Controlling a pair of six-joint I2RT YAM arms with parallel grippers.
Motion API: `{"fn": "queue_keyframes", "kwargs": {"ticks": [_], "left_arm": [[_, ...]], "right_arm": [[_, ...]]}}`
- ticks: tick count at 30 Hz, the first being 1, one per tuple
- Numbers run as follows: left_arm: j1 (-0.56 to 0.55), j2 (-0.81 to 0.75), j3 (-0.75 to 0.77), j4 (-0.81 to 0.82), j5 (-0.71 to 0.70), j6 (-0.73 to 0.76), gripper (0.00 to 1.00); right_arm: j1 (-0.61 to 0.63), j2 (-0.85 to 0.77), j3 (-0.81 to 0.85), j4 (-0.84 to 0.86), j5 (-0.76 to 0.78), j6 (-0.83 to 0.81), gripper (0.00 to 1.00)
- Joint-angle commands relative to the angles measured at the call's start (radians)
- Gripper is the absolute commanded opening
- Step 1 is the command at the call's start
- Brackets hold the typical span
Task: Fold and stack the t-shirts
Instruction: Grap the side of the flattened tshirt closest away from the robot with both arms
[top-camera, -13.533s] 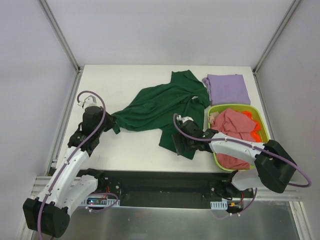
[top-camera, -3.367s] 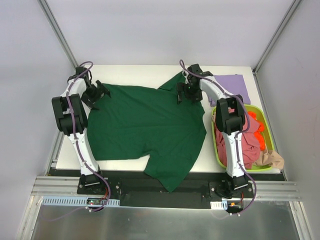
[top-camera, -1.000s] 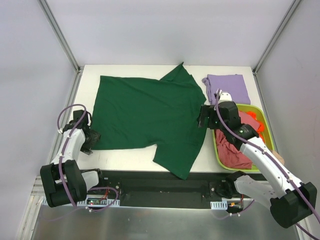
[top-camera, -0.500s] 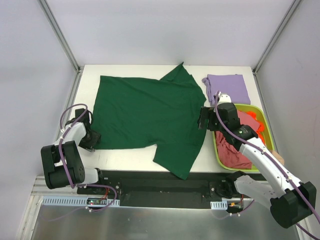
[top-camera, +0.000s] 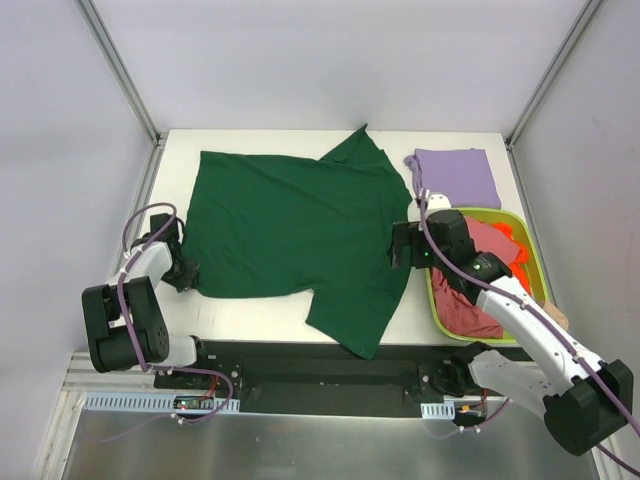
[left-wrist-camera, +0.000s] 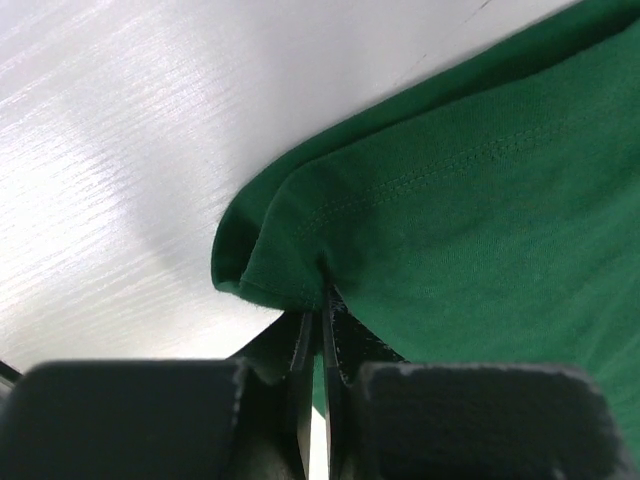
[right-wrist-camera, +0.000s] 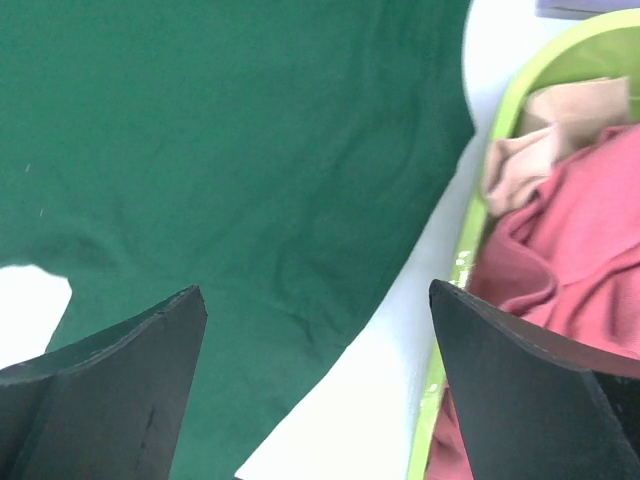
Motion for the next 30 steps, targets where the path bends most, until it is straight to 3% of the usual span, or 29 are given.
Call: {"fn": "queue_keyframes", "kwargs": {"ticks": [1, 7, 11, 14, 18, 24, 30], "left_arm": [[0.011, -0.011, -0.062, 0.014, -0.016, 0.047, 0.0], [0.009, -0.084, -0.087, 0.02, -0.004, 0.073, 0.0], [0.009, -0.088, -0.084, 0.028, 0.019, 0.081, 0.0], [0.009, -0.08, -0.079, 0.029, 0.03, 0.088, 0.0], [0.011, -0.078, -0.087, 0.031, 0.033, 0.084, 0.0], [0.009, -0.074, -0.096, 0.041, 0.043, 0.088, 0.0], [0.009, -0.08, -0.093, 0.041, 0.045, 0.09, 0.0]], "right_arm": [[0.091, -0.01, 0.003, -0.025, -0.07, -0.056, 0.96], [0.413, 0.007, -0.02, -0.2, -0.041, -0.041, 0.99], [0.684, 0.078, -0.022, -0.228, 0.058, 0.033, 0.93], [0.817, 0.17, 0.032, -0.246, 0.112, 0.109, 0.9], [0.904, 0.323, 0.079, -0.24, 0.172, 0.214, 0.77], [0.915, 0.467, 0.142, -0.237, 0.338, 0.257, 0.71], [0.915, 0.572, 0.148, -0.163, 0.206, 0.234, 0.66]]}}
